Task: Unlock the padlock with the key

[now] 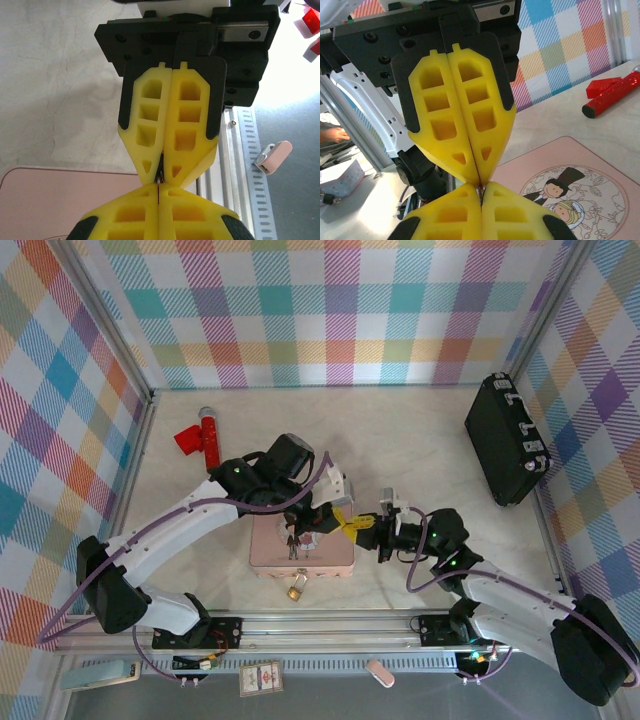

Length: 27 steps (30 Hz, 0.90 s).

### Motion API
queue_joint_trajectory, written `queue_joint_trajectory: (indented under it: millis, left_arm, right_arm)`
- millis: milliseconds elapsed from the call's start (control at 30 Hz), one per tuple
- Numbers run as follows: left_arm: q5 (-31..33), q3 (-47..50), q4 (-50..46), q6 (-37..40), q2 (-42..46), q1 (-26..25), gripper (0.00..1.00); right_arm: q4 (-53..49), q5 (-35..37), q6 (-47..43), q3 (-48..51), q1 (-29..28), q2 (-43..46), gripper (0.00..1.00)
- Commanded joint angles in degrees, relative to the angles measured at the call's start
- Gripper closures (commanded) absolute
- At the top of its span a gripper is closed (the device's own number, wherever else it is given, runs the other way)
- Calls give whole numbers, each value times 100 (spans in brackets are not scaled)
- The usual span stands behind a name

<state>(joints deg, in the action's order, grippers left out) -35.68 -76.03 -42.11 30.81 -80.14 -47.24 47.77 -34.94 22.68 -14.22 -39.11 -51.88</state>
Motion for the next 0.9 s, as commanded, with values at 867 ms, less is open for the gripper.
queue_joint_trajectory:
  millis: [867]
  left_arm:
    - [3574,1260,255,-3755,1472,315,67]
  right_arm:
    - [-2840,2271,-560,-199,-52,1319,100]
